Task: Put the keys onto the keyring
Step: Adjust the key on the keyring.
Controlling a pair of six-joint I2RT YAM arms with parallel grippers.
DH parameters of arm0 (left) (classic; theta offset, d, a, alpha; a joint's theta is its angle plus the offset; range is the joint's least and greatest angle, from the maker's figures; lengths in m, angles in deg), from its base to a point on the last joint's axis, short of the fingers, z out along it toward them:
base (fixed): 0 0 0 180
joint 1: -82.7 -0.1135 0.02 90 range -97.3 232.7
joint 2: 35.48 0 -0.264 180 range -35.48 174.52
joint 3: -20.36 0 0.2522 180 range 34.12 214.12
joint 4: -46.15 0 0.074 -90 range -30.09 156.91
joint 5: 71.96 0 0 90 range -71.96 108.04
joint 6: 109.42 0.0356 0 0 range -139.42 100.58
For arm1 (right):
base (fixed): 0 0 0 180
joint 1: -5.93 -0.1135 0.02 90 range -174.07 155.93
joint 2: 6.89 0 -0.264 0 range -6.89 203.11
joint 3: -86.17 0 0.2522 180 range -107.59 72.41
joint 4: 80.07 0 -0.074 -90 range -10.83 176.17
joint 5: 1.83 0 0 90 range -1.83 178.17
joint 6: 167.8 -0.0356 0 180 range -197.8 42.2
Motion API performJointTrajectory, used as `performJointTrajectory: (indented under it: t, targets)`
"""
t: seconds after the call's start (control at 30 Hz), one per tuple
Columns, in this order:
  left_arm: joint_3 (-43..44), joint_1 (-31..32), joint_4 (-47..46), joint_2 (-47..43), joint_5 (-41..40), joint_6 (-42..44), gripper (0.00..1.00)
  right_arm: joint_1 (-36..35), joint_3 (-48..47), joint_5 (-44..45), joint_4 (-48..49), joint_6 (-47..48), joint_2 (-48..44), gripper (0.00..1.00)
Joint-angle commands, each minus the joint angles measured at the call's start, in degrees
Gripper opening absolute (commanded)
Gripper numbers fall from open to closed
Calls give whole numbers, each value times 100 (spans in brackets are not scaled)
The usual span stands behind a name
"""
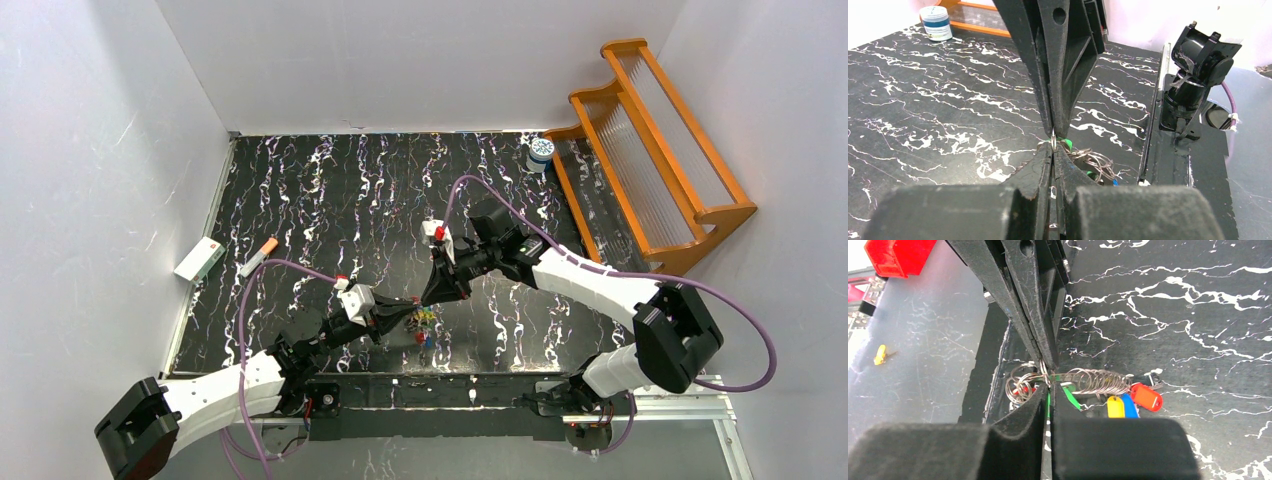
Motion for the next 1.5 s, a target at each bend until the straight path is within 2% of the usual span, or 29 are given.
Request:
performJointTrajectory:
  t: [0.0, 0.83, 0.9, 0.97, 1.07, 1.3, 1.47]
  targets:
    - [-8, 12, -378, -68, -72, -43, 0, 2, -98, -113, 63, 8, 32, 3]
    - [-20, 11, -383, -147, -159, -27, 0, 21, -28, 408, -550, 425, 390, 2]
    - [-20, 7, -387, -151, -158, -26, 0, 22, -4, 452, -497, 471, 280, 22]
    - [-18, 15, -379, -142, -140, -37, 0, 21, 100, 506, -283, 470, 68, 37]
    - [-20, 8, -383, -117, -125, -35, 0, 21, 288, 564, 138, 425, -304, 48]
    - [-4, 11, -378, -90, -134, -17, 0, 22, 431, 393, 895, 280, -687, 51]
    - [-11, 11, -381, -82, -119, -13, 0, -26, 425, 101, 1266, 101, -483, 49]
